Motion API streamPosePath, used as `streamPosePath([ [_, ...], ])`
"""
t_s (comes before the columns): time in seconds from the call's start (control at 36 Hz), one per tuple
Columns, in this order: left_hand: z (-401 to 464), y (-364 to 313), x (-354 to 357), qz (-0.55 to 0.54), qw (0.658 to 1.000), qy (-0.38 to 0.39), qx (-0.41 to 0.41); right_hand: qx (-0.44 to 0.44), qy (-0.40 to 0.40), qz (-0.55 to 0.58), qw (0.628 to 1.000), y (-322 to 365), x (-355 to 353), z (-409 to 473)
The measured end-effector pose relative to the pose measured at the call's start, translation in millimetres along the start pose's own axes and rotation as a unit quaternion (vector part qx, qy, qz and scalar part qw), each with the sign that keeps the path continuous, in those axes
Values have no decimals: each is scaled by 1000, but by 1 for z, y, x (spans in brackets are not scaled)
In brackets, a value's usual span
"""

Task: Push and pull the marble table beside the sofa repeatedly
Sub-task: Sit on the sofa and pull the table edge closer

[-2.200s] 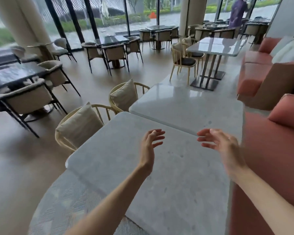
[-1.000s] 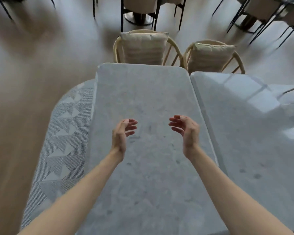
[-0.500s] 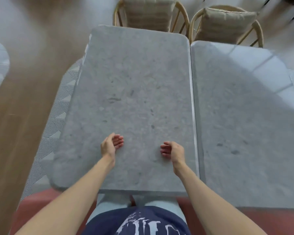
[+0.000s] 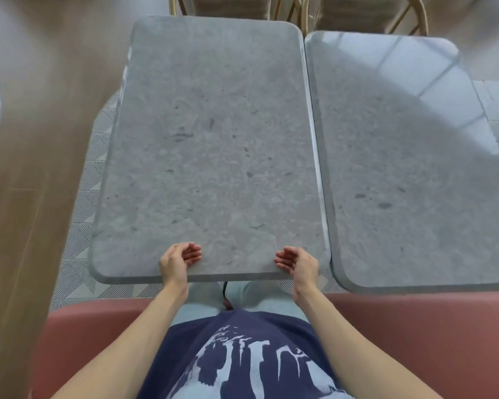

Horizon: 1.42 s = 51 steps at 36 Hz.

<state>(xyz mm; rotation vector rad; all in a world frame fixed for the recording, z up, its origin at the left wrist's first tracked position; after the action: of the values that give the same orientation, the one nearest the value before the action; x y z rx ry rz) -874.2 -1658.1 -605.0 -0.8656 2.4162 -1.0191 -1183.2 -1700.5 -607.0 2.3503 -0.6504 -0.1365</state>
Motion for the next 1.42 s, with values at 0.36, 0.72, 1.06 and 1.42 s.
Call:
streamPosePath([
  [0.36, -45, 84, 11, -136, 958, -45, -250, 137, -80, 195, 968, -65, -22, -12],
  [0.72, -7, 69, -3, -306, 924, 11, -228, 175, 2, 329, 928, -55, -20, 3],
  [1.06, -14, 76, -6, -305, 929, 28, -210, 147, 20, 291, 945, -54, -30, 8],
  [1.42, -17, 72, -7, -288, 939, 30, -186, 120, 29, 276, 953, -55, -32, 7],
])
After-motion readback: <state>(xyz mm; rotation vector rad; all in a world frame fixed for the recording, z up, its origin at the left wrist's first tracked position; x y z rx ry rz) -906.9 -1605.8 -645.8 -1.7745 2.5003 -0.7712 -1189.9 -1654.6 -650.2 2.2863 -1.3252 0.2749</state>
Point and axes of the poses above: each hand's wrist, its own z-axis towards the middle knuckle, its own x-axis out of the palm, y = z × x, the point moved 8 cm from there along z, towards the middle knuckle, and after that the axes turned 7 degrees about z, right-handed, at the moved point
